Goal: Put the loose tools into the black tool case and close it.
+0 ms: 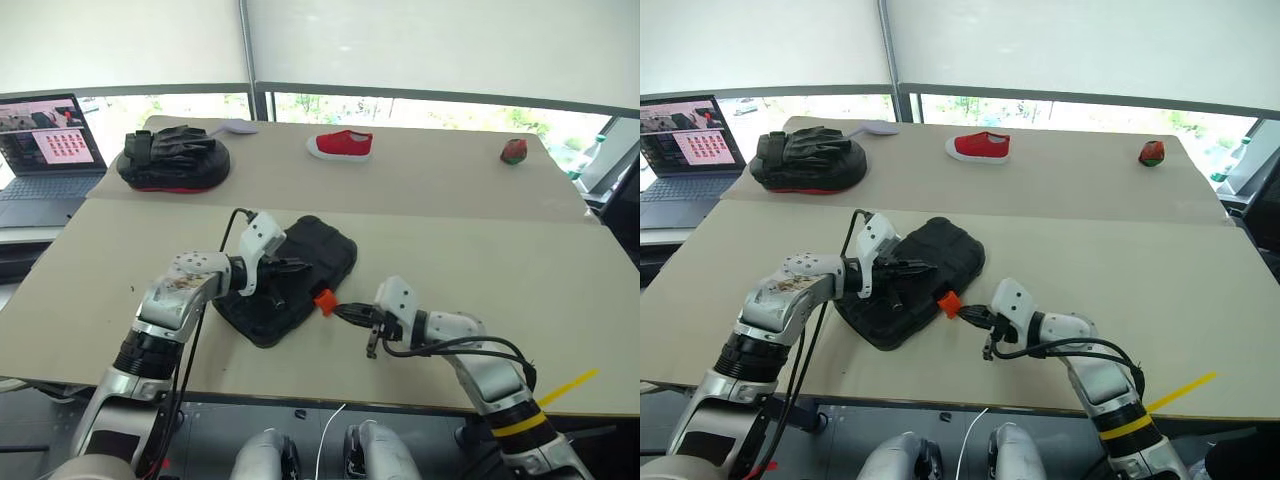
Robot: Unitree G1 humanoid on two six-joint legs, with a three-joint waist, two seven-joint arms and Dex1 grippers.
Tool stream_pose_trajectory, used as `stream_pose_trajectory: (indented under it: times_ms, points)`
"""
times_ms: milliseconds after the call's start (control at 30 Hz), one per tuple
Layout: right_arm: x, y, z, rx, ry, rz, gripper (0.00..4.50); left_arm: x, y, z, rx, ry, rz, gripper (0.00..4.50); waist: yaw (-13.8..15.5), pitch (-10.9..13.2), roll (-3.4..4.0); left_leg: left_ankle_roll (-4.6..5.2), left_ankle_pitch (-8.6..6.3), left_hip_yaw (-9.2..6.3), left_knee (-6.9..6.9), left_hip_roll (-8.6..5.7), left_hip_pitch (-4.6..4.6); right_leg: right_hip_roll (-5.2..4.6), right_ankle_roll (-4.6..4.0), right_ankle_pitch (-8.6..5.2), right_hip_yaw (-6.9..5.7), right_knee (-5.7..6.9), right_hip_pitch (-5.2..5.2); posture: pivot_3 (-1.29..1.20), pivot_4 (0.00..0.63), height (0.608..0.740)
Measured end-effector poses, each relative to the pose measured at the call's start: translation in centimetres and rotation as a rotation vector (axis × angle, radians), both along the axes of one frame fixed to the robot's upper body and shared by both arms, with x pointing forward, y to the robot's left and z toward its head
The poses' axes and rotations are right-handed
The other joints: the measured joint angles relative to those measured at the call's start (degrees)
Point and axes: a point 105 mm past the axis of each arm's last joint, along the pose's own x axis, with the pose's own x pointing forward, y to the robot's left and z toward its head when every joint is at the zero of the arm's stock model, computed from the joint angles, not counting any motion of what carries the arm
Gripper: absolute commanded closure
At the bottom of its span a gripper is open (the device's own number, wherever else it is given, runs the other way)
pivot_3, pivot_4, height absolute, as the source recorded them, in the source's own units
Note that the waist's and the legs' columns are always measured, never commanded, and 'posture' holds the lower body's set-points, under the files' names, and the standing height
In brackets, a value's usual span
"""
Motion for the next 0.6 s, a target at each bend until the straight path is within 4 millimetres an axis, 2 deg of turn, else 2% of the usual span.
stream_pose_trajectory:
  times_ms: [267,600]
  points:
    - [0.9,0.3,-0.9,0.009,0.027,-0.029,4.50,-0.3,0.6,-0.8,-0.088,0.056,0.056,4.44,-0.35,-0.15,0.25,-0.06,-0.01,0.05,-0.13,0.01,0.20,0.02,-0.07,-0.04,0.08,-0.01,0.08,0.00,0.150,0.740]
    - [0.6,1.4,-1.8,0.006,0.060,0.005,4.50,-0.3,1.0,-1.1,-0.092,0.064,0.080,4.44,-0.30,-0.23,0.38,-0.33,0.13,0.10,-0.94,0.02,0.81,0.16,-0.28,-0.17,0.18,-0.15,0.27,0.00,0.150,0.740]
